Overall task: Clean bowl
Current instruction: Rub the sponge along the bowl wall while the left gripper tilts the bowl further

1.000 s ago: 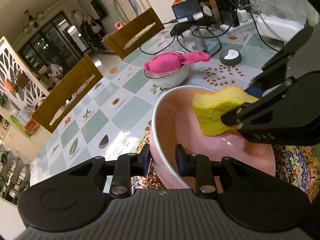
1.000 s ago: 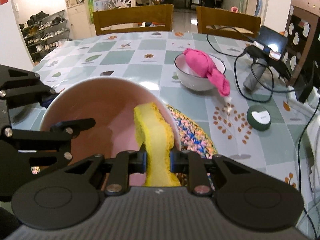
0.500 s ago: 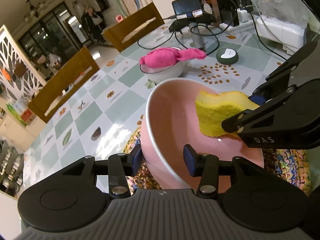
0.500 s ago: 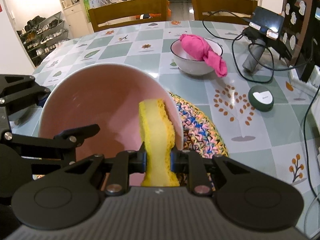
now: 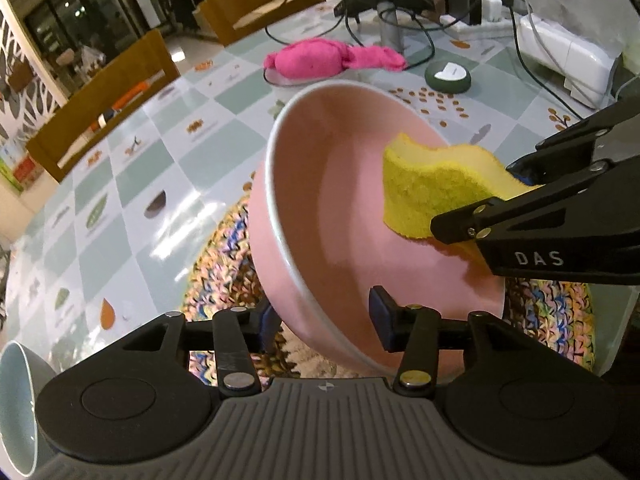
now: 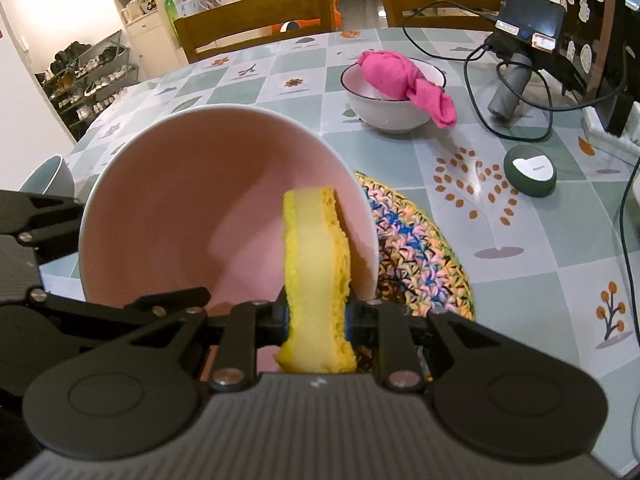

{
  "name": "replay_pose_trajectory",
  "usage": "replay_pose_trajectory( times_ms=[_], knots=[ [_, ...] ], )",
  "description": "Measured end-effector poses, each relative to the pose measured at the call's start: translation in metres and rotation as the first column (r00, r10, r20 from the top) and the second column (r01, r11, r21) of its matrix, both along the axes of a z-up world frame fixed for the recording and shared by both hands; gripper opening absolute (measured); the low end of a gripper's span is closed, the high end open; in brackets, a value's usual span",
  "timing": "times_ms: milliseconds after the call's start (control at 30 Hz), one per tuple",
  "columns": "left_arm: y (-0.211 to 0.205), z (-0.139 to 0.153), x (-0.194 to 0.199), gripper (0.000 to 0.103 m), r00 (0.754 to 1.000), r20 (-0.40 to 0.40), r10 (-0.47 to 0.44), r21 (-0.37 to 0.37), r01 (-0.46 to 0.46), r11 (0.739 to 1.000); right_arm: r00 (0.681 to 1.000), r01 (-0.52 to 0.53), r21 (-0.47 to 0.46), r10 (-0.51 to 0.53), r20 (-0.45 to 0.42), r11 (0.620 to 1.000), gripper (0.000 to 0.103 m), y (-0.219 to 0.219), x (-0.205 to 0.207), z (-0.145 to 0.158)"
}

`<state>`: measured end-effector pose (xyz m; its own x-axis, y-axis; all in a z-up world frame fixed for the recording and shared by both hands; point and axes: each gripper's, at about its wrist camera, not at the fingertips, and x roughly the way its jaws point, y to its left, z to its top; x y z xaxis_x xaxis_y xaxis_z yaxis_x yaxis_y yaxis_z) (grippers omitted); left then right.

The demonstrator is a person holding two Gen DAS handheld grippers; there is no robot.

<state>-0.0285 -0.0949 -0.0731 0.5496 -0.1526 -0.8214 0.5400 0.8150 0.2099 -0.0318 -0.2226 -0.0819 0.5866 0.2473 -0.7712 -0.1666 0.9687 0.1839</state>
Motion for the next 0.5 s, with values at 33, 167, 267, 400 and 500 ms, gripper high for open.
replay_pose_trajectory(
  times_ms=[33, 167, 267, 400, 500],
  knots=[
    [0.0006, -0.0001, 0.0004, 0.044, 1.0, -0.001, 0.004, 0.0, -0.004, 1.0, 1.0, -0.004, 0.0, 0.004, 0.001, 1.0, 0.023, 0.0006, -0.0002, 0.0001],
    [0.0062, 0.0003, 0.0041, 0.034, 0.999, -0.001, 0.04, -0.009, -0.04, 0.999, 1.0, -0.014, 0.012, 0.014, 0.001, 1.0, 0.023, 0.0013, -0.0003, -0.0006],
    [0.0082, 0.002, 0.0043, 0.032, 0.999, 0.013, 0.049, -0.011, -0.049, 0.999, 1.0, -0.017, 0.017, 0.017, 0.001, 1.0, 0.024, 0.0009, 0.0002, -0.0009],
    [0.0064, 0.0049, 0.0005, 0.027, 0.997, 0.072, 0.035, 0.02, -0.036, 0.999, 1.0, -0.024, 0.017, 0.024, -0.004, 1.0, 0.024, 0.0015, 0.0007, -0.0008],
    [0.0064, 0.0074, -0.0012, 0.025, 0.994, 0.109, 0.02, 0.043, -0.025, 0.999, 0.999, -0.033, 0.016, 0.034, -0.008, 0.999, 0.024, 0.0036, 0.0007, -0.0008]
  ],
)
